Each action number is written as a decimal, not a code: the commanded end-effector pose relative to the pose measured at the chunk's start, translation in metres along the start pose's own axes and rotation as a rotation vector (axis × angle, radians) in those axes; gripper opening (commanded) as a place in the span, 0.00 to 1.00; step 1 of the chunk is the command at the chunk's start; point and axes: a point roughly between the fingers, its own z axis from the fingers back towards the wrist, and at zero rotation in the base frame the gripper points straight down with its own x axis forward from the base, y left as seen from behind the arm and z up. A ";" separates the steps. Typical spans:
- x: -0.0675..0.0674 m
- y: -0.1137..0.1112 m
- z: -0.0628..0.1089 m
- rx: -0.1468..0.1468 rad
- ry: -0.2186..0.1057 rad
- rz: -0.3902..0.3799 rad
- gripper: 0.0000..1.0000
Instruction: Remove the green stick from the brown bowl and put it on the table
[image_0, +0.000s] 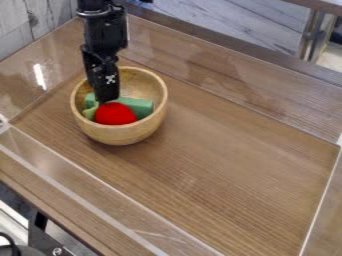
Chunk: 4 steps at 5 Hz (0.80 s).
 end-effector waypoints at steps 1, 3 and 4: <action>0.010 0.007 0.008 0.042 -0.037 0.073 1.00; 0.030 0.007 -0.004 0.039 -0.053 0.181 1.00; 0.038 0.008 -0.010 0.035 -0.054 0.216 1.00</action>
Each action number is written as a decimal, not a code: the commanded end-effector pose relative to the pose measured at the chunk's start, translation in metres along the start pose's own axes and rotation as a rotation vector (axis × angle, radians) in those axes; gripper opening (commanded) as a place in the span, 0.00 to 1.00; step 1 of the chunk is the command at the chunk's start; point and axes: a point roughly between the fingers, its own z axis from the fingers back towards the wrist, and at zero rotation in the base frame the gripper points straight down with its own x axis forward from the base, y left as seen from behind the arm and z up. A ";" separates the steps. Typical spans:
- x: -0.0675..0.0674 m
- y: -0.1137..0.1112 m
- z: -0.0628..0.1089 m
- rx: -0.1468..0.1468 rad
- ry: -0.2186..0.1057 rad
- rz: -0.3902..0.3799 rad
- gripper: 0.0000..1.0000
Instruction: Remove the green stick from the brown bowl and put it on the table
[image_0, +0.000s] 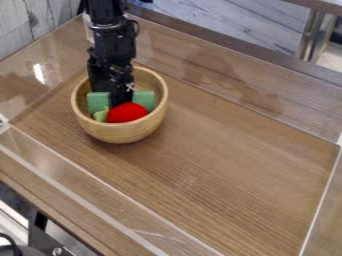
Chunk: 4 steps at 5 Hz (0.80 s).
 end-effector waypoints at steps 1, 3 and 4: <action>0.015 -0.001 -0.009 0.029 -0.025 -0.041 1.00; 0.021 -0.001 -0.021 0.020 -0.022 -0.063 0.00; 0.019 0.002 -0.023 -0.002 -0.020 -0.054 0.00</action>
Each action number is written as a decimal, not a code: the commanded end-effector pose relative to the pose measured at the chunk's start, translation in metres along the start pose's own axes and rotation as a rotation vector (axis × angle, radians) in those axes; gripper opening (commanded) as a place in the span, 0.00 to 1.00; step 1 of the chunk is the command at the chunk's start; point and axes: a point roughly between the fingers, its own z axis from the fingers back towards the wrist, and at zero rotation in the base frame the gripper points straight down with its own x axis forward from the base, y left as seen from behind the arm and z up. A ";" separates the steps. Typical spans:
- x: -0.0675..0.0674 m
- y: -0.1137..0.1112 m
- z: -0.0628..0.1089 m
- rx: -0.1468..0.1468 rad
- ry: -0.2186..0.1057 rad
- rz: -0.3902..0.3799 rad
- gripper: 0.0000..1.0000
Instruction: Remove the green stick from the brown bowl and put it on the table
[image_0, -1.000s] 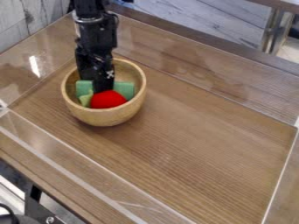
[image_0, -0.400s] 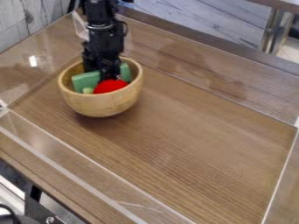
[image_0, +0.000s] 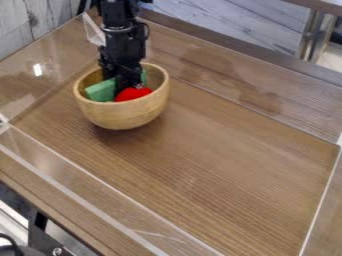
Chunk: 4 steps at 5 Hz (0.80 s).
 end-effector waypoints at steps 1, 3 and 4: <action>0.003 -0.011 -0.011 -0.045 0.010 0.053 0.00; 0.011 -0.027 0.004 -0.064 -0.038 0.155 0.00; 0.013 -0.030 0.022 -0.063 -0.077 0.194 0.00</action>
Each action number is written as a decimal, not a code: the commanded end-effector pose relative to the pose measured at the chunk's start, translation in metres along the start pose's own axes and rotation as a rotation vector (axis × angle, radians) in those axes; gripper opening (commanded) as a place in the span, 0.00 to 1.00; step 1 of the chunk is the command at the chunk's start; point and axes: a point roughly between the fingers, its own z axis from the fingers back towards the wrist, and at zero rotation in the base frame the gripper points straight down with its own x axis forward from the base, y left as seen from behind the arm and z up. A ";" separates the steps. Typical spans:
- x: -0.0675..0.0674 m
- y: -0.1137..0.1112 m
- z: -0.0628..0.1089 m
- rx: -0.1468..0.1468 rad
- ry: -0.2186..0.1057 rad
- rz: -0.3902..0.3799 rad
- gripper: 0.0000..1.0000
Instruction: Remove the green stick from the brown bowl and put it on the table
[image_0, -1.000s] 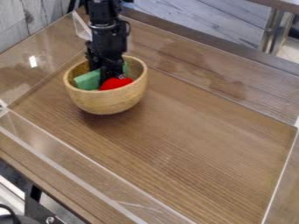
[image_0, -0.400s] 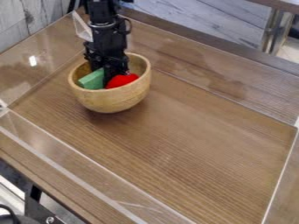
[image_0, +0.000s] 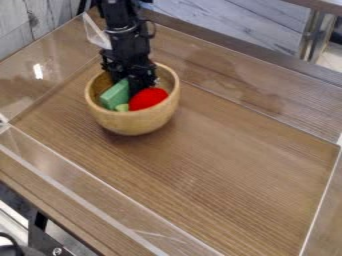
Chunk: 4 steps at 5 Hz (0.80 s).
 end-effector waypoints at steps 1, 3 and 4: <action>0.008 -0.011 0.024 0.007 -0.061 0.018 0.00; 0.007 -0.008 0.037 0.008 -0.106 0.085 0.00; 0.010 -0.010 0.040 0.010 -0.119 0.063 0.00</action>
